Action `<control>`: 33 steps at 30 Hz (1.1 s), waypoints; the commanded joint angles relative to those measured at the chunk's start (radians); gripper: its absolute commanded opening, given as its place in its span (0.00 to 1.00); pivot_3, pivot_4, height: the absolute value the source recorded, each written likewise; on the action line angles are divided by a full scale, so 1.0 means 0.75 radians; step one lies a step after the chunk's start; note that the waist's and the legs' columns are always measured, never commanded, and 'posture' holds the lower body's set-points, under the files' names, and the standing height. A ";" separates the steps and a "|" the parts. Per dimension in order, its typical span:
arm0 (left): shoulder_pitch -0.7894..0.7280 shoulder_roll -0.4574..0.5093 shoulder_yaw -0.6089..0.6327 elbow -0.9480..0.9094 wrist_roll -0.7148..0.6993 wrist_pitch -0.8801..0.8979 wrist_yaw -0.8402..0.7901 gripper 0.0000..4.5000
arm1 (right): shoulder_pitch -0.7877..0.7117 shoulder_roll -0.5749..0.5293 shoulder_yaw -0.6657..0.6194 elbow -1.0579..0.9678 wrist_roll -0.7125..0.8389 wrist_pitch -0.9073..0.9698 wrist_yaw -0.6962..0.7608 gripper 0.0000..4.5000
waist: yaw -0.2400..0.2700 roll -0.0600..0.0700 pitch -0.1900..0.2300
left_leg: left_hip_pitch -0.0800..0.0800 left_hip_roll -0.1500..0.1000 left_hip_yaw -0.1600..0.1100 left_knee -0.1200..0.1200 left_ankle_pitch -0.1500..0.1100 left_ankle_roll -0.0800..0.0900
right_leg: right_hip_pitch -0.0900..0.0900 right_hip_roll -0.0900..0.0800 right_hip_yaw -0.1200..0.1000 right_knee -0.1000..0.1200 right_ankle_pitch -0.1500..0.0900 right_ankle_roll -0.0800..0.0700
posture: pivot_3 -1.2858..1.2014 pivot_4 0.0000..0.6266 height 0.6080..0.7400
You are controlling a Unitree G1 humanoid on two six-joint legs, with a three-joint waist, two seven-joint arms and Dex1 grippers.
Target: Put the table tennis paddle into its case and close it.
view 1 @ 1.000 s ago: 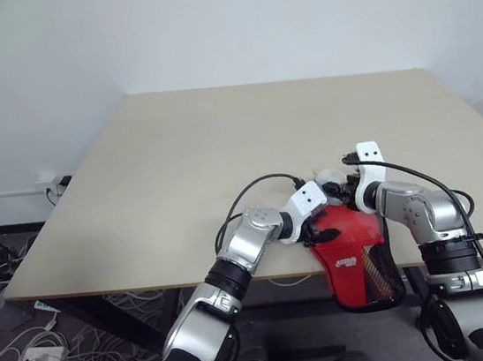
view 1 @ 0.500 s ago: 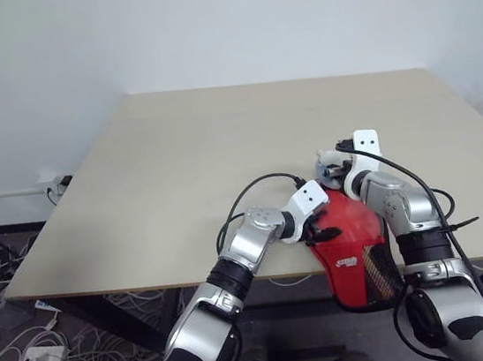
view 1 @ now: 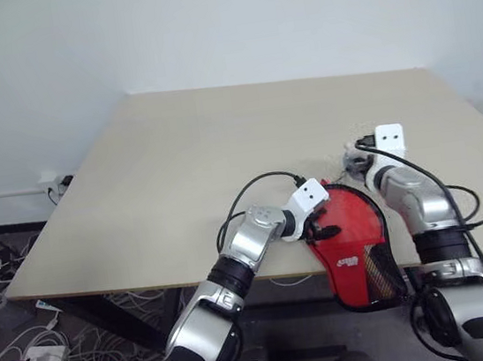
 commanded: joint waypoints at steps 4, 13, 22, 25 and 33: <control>-0.017 -0.006 -0.007 0.088 0.009 0.009 0.012 0.68 | 0.145 -0.196 -0.107 -0.415 0.073 0.251 0.124 0.09 | 0.007 0.001 0.000 | 0.000 0.000 -0.001 0.000 -0.004 0.007 | 0.001 -0.001 0.000 0.000 0.000 0.000 | 0.52 0.00 0.81; -0.078 -0.034 0.012 0.195 0.001 -0.054 0.009 0.68 | 0.461 -0.463 -0.345 -0.753 0.310 0.599 0.389 0.09 | 0.029 0.001 0.000 | 0.000 -0.002 -0.004 0.003 -0.007 0.011 | 0.005 -0.003 -0.003 -0.003 0.000 0.000 | 0.52 0.00 0.81; -0.089 -0.060 0.017 0.253 0.006 -0.086 0.002 0.68 | 0.880 -0.615 -0.455 -0.939 0.435 0.592 0.644 0.09 | 0.043 0.001 0.000 | 0.001 0.005 -0.005 0.006 -0.010 0.014 | 0.008 -0.003 -0.004 -0.006 -0.001 -0.001 | 0.52 0.00 0.81; -0.093 -0.064 0.018 0.260 0.005 -0.089 -0.001 0.68 | 1.023 -0.641 -0.496 -0.988 0.458 0.530 0.731 0.09 | 0.042 0.001 0.000 | 0.001 0.005 -0.004 0.008 -0.011 0.016 | 0.010 -0.003 -0.004 -0.006 -0.001 -0.001 | 0.52 0.00 0.81; -0.108 -0.069 0.025 0.296 0.009 -0.109 -0.002 0.68 | 1.306 -0.661 -0.578 -1.013 0.465 0.314 0.912 0.09 | 0.045 0.001 0.000 | 0.002 0.006 -0.005 0.010 -0.012 0.016 | 0.011 -0.003 -0.005 -0.007 -0.001 0.000 | 0.52 0.00 0.81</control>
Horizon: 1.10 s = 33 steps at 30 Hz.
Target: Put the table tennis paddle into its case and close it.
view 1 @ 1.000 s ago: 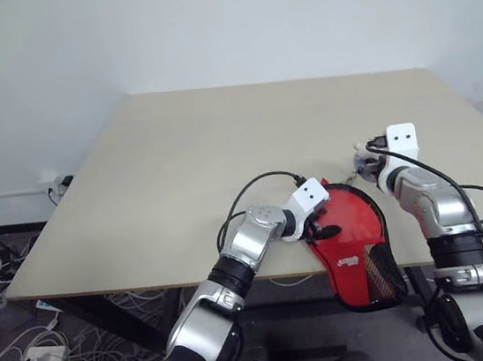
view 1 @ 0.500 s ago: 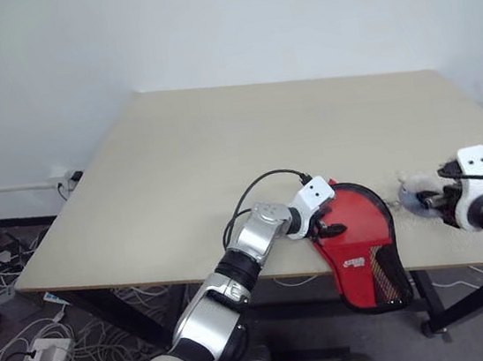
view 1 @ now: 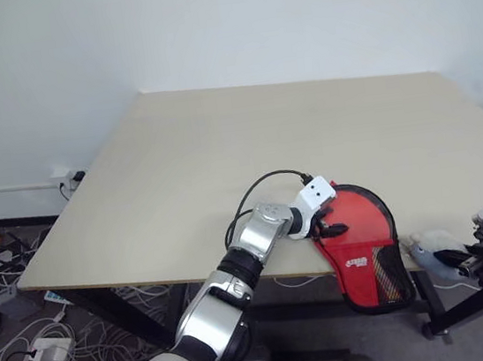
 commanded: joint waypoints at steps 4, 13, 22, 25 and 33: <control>-0.004 0.002 -0.004 0.050 0.013 0.012 -0.003 0.68 | 0.272 -0.056 -0.158 -0.078 0.012 -0.151 0.217 0.09 | 0.014 0.000 0.000 | -0.001 0.000 0.000 0.001 -0.001 0.001 | 0.000 -0.001 0.000 -0.001 0.000 0.000 | 0.52 0.00 0.81; -0.024 -0.014 0.007 0.094 0.015 -0.012 0.003 0.68 | 0.707 -0.076 -0.269 -0.128 -0.089 -0.434 0.527 0.08 | 0.017 0.000 -0.002 | 0.000 0.002 0.001 0.006 -0.009 -0.004 | 0.001 0.000 0.001 -0.002 -0.001 0.002 | 0.52 0.00 0.81; -0.043 -0.018 0.020 0.130 0.016 -0.030 0.006 0.68 | 0.785 -0.058 -0.066 -0.338 -0.078 -0.545 0.569 0.08 | 0.025 0.001 -0.003 | -0.001 0.002 0.001 0.010 -0.014 -0.003 | 0.003 -0.001 0.001 -0.002 -0.004 0.006 | 0.52 0.00 0.81; -0.047 -0.017 0.022 0.135 0.016 -0.032 0.005 0.68 | 0.758 -0.068 0.018 -0.380 -0.091 -0.541 0.531 0.08 | 0.025 0.000 -0.003 | -0.001 0.003 0.001 0.011 -0.014 -0.003 | 0.003 -0.001 0.001 -0.002 -0.004 0.006 | 0.52 0.00 0.81; -0.047 -0.012 0.022 0.140 0.018 -0.034 0.005 0.68 | 0.688 -0.059 0.057 -0.309 -0.093 -0.608 0.540 0.08 | 0.025 -0.001 -0.003 | -0.001 0.003 0.001 0.011 -0.014 -0.003 | 0.003 -0.001 0.001 -0.002 -0.004 0.006 | 0.52 0.00 0.81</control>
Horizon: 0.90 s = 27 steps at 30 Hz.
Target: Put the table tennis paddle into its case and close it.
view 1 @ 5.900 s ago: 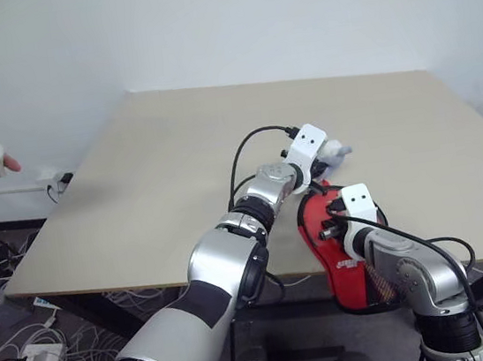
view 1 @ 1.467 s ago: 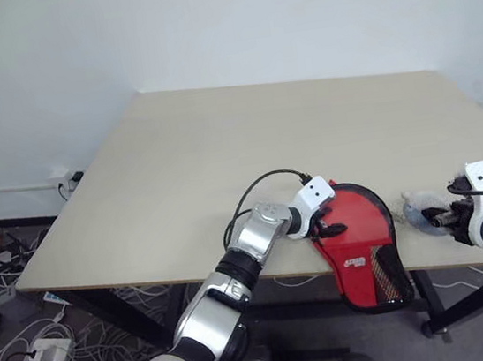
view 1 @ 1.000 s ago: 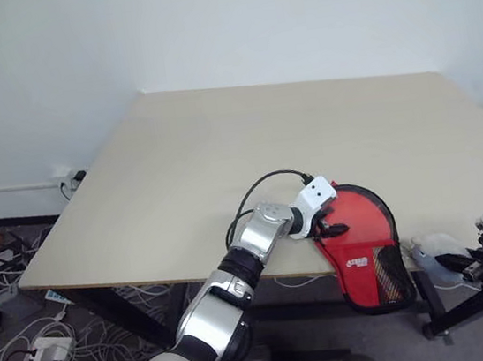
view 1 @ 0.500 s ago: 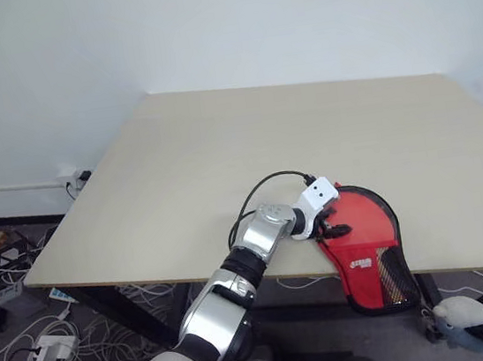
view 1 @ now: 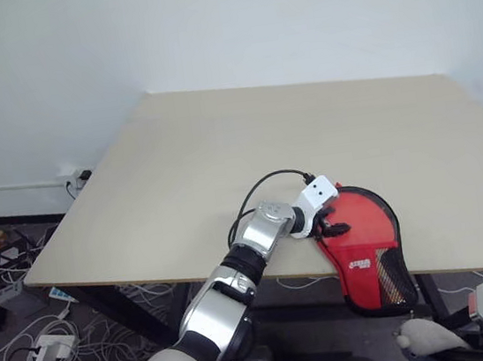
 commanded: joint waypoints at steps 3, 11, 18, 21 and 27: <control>-0.006 0.012 0.002 0.035 0.015 0.016 0.007 0.68 | -0.072 -0.011 0.119 -0.064 0.005 -0.027 -0.008 0.08 | 0.000 0.000 0.000 | 0.000 0.000 0.000 0.000 0.000 0.000 | 0.000 0.000 0.000 0.000 0.000 0.000 | 0.52 0.00 0.81; -0.009 0.010 -0.001 0.037 0.019 0.011 0.005 0.68 | -0.168 0.002 0.230 -0.021 -0.077 -0.077 -0.096 0.08 | 0.000 -0.001 -0.001 | 0.000 0.000 0.000 0.001 0.000 0.000 | 0.000 0.001 0.000 0.000 0.000 0.000 | 0.52 0.00 0.81; -0.005 0.016 -0.002 0.038 0.020 0.008 0.002 0.68 | -0.201 0.017 0.025 0.009 0.040 0.020 -0.106 0.38 | 0.000 -0.001 -0.001 | 0.000 0.001 0.000 0.001 0.000 0.000 | 0.000 0.001 0.000 0.001 0.000 0.000 | 0.52 0.00 0.81; -0.006 0.018 -0.002 0.042 0.021 0.006 0.002 0.68 | -0.187 0.004 -0.098 -0.040 0.115 0.095 -0.093 0.62 | 0.000 -0.001 -0.001 | 0.000 0.000 0.001 0.001 0.000 0.000 | 0.000 0.001 0.001 0.001 0.000 0.000 | 0.52 0.00 0.81; -0.017 0.020 0.007 0.064 0.017 -0.001 0.003 0.68 | -0.175 0.007 -0.278 -0.084 0.224 0.168 -0.064 0.69 | 0.000 -0.002 -0.001 | 0.000 0.000 0.000 0.001 0.000 0.000 | 0.000 0.001 0.000 0.001 0.000 0.000 | 0.52 0.00 0.81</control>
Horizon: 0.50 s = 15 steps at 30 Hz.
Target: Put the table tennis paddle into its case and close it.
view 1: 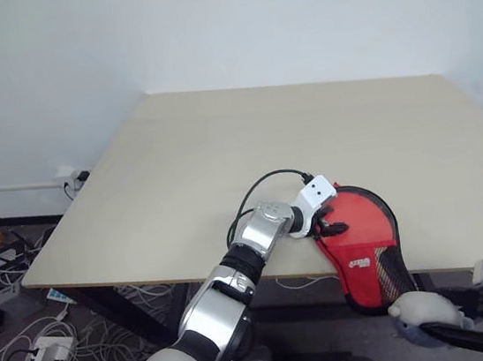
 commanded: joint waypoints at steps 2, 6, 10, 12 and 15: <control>-0.010 0.017 0.003 0.051 0.017 0.008 0.003 0.68 | -0.091 -0.001 -0.147 -0.014 0.152 0.065 -0.027 0.69 | -0.001 0.000 0.000 | 0.000 0.000 0.000 0.000 0.000 0.000 | 0.000 0.000 0.000 0.000 0.000 0.000 | 0.52 0.00 0.81; -0.017 0.026 0.016 0.046 0.004 0.011 -0.009 0.68 | -0.216 -0.005 -0.176 -0.023 0.272 0.151 -0.119 0.69 | -0.001 0.000 0.000 | 0.000 0.001 0.000 0.000 0.000 0.000 | 0.000 0.000 0.000 0.000 0.000 0.000 | 0.52 0.00 0.81; -0.022 0.046 0.056 0.004 -0.040 0.042 -0.056 0.68 | -0.330 0.008 -0.158 -0.035 0.369 0.203 -0.228 0.69 | -0.002 0.000 0.000 | 0.000 0.001 0.000 0.000 0.000 0.000 | -0.001 0.000 0.001 0.000 0.000 0.000 | 0.52 0.00 0.81; -0.027 0.064 0.067 -0.001 -0.042 0.044 -0.060 0.68 | -0.394 0.020 -0.136 -0.033 0.426 0.222 -0.290 0.69 | -0.003 0.000 -0.001 | 0.000 0.001 0.001 0.000 0.000 0.000 | -0.001 0.000 0.001 0.000 0.000 0.000 | 0.52 0.00 0.81; -0.028 0.089 0.073 0.001 -0.039 0.044 -0.051 0.68 | -0.491 0.049 -0.094 -0.010 0.478 0.243 -0.403 0.69 | -0.002 0.002 -0.002 | 0.000 0.001 0.000 0.000 0.000 0.000 | -0.001 0.000 0.001 0.000 0.000 0.000 | 0.52 0.00 0.81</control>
